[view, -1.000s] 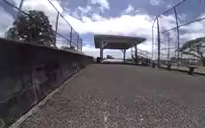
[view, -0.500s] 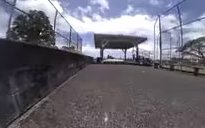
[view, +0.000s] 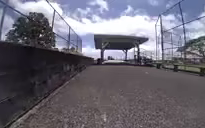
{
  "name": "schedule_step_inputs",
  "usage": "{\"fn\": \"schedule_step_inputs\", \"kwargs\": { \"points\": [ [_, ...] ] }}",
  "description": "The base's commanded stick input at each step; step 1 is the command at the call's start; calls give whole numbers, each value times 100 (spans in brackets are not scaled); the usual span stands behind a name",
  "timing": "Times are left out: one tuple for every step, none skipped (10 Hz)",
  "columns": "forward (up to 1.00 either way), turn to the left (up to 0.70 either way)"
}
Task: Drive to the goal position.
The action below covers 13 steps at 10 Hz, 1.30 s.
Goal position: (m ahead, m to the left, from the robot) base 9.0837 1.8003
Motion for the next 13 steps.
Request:
{"fn": "schedule_step_inputs", "kwargs": {
  "points": [
    [70,0],
    [70,0],
    [70,0],
    [70,0],
    [70,0],
    [70,0],
    [70,0],
    [70,0],
    [70,0],
    [70,0],
    [70,0],
    [70,0],
    [70,0]
  ]
}}
